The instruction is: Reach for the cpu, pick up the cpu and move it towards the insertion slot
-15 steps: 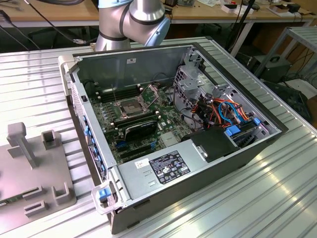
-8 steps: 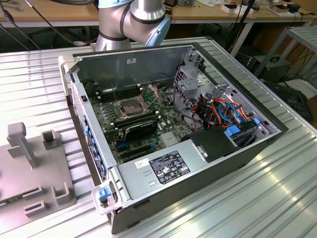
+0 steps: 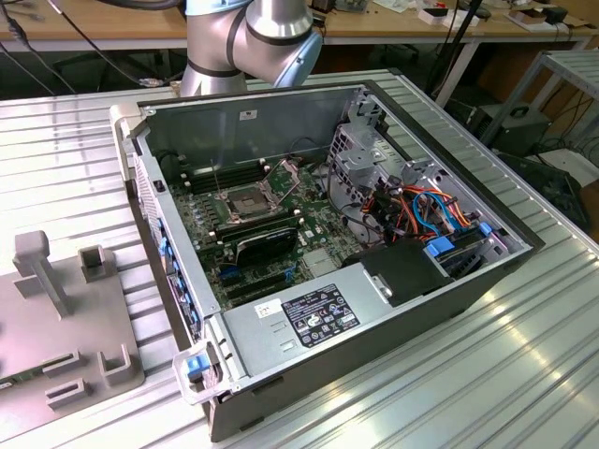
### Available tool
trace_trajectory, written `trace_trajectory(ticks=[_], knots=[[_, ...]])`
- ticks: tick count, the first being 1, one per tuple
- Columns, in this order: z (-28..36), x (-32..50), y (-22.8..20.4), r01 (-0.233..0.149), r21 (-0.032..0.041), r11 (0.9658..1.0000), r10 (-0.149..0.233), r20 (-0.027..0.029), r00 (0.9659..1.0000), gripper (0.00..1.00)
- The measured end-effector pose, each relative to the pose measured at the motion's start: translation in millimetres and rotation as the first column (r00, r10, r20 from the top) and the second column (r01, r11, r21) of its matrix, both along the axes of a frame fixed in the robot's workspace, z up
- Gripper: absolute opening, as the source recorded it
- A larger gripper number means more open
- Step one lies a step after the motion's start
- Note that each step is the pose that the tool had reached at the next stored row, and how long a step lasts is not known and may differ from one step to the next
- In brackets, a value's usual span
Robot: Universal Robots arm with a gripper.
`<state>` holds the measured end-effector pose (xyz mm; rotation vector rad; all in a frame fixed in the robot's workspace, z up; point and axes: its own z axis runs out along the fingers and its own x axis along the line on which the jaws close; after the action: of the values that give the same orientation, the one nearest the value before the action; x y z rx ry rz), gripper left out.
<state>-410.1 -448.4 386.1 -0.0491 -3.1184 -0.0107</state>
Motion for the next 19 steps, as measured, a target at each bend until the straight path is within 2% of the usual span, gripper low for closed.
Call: trace_trajectory(ticks=[11, 19], knots=[[0.0, 14.2, 0.0, 0.000, 0.0000, 1.0000, 0.000, 0.0000, 1.0000, 0.55], [0.0, 29.1, 0.0, 0.000, 0.0000, 1.0000, 0.000, 0.0000, 1.0000, 0.55]])
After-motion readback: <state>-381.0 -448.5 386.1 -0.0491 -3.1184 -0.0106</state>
